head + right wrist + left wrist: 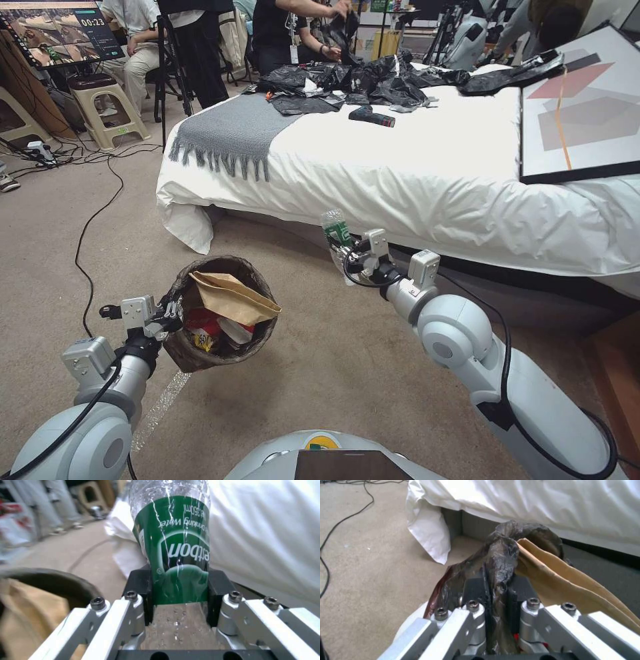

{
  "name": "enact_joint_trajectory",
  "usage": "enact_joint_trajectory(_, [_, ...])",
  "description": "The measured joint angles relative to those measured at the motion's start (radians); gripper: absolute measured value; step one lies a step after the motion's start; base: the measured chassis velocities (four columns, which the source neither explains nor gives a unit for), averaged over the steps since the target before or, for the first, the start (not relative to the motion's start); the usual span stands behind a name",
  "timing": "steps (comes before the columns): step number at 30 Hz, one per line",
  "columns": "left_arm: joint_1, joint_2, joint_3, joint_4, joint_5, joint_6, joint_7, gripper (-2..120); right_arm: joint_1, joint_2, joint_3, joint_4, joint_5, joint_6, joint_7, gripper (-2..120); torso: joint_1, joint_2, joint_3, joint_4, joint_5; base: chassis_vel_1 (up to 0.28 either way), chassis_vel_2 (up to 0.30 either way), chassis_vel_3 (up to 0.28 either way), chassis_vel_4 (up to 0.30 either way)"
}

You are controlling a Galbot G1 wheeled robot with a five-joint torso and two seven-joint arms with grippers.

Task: Pick up the trash bin, then pick up the garbage from the floor and place it into the trash bin.

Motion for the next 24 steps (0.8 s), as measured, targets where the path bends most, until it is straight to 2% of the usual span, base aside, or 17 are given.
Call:
enact_joint_trajectory(6, [0.001,0.001,0.001,0.000,-0.014,0.005,-0.011,8,0.095,0.000,-0.065,0.019,0.088,-0.021,-0.011,27,0.000,0.000,0.000,0.0000,0.0000,0.000,0.000,0.000,0.000])
enact_joint_trajectory(9, [0.000,0.003,0.002,0.000,-0.022,0.008,-0.019,8,0.208,-0.011,-0.174,0.019,0.140,-0.021,-0.016,27,0.000,0.000,0.000,0.0000,-0.0001,0.000,0.000,0.000,0.000])
enact_joint_trajectory(10, [0.000,0.003,0.002,0.000,-0.022,0.008,-0.019,8,0.208,-0.011,-0.174,0.019,0.140,-0.021,-0.016,27,0.000,0.000,0.000,0.0000,-0.0001,0.000,0.000,0.000,0.000])
enact_joint_trajectory(13, [-0.003,0.003,0.003,0.000,-0.025,0.009,-0.021,8,0.324,-0.008,-0.301,-0.001,0.163,-0.021,-0.008,27,0.000,0.000,0.000,0.0002,-0.0003,0.000,0.000,0.000,0.000])
enact_joint_trajectory(24, [-0.014,0.003,0.003,0.000,-0.039,0.014,-0.023,8,0.462,0.048,-0.516,-0.029,0.243,-0.050,0.078,27,0.000,0.000,0.000,0.0000,-0.0003,0.000,0.000,0.000,0.000])
